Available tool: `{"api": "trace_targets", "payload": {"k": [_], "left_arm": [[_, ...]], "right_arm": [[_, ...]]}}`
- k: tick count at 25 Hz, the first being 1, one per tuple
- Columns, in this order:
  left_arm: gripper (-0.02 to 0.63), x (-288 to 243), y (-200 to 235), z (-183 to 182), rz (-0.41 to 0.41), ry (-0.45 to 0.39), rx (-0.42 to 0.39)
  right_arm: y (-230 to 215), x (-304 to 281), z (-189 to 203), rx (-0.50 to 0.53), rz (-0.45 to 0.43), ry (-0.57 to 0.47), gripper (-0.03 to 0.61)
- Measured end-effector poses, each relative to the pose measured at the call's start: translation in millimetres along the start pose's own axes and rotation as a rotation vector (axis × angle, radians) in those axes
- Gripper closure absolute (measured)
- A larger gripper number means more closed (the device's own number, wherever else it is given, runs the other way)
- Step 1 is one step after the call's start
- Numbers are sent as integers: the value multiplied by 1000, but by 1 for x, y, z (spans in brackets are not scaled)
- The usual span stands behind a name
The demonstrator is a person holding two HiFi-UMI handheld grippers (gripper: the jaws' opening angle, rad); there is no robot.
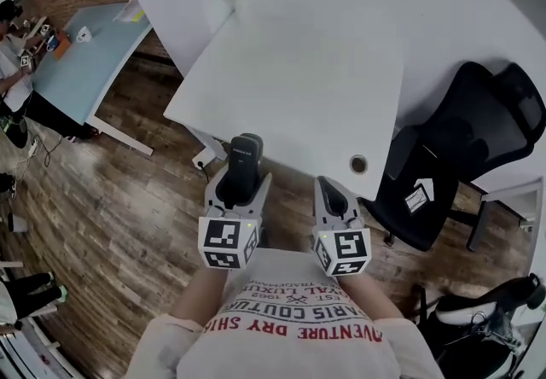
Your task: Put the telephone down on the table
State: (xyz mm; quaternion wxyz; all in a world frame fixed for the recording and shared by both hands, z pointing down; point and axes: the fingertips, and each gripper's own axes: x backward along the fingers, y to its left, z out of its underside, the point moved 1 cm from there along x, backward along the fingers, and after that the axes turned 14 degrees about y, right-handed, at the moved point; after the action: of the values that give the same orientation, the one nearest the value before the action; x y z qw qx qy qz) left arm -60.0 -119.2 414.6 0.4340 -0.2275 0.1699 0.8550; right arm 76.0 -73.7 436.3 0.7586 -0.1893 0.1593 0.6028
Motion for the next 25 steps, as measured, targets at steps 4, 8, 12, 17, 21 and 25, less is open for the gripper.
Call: {"api": "trace_targets", "payload": {"k": [4,8,12,17,21,25], "left_arm": [[322,-37,42,-26,58,24,-39],[322,-75,85,-48,111,50,-66],[322,-108,122,-56,163,89,-82],[322,-139,149,-60,206,127,-80],[322,-166,151,-59,236,167,-80],[322,-193,145,-61,252,202,-96]], "right_arm": [[1,-48,-25,-31,60,11,552],[4,-97,-48,-52,105,23,552],[5,-137,-64,-82,165,32,552],[-1,-164,-74,-96,228,52,552],[-20,-175,-72,-132,272,73,552],[-42,-183,-70,-159,295,85,552]]}}
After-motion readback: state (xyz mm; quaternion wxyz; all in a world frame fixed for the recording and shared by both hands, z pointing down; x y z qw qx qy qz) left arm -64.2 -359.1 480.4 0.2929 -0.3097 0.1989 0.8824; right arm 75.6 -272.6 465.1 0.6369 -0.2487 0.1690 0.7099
